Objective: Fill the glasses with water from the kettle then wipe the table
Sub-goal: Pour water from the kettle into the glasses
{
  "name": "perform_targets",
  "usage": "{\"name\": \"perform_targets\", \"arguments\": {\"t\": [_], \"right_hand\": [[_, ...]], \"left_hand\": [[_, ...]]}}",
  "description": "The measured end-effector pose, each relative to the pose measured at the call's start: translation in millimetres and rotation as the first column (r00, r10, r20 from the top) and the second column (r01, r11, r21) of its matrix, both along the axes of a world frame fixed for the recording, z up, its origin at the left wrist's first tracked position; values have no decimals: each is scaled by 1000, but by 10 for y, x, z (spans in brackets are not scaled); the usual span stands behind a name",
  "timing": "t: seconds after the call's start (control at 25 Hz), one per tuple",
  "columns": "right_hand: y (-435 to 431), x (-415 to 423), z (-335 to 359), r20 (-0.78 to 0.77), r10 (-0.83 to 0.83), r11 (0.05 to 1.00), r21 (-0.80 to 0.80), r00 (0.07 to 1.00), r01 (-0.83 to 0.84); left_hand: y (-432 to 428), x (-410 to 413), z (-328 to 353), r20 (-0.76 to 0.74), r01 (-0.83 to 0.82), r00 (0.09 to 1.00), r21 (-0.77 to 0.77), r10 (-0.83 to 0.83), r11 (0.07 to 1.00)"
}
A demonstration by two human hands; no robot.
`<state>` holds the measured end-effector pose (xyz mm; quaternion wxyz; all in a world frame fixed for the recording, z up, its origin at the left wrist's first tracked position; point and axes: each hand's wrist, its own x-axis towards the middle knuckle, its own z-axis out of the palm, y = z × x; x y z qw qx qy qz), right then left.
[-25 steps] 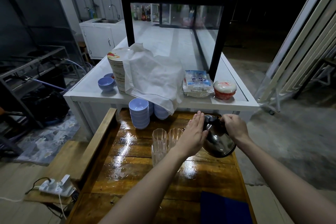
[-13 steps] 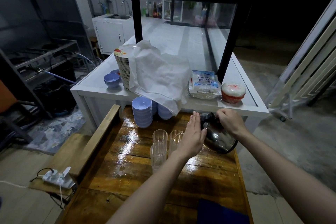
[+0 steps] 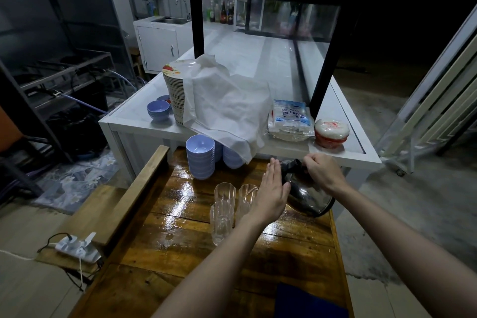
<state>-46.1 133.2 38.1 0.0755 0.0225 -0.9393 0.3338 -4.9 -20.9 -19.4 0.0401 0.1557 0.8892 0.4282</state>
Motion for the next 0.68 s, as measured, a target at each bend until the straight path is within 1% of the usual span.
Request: {"name": "perform_targets", "arguments": {"t": [0.68], "right_hand": [[-30, 61, 46, -32, -61, 995, 73, 998, 64]], "left_hand": [[-54, -20, 1, -4, 67, 998, 54, -67, 996]]}}
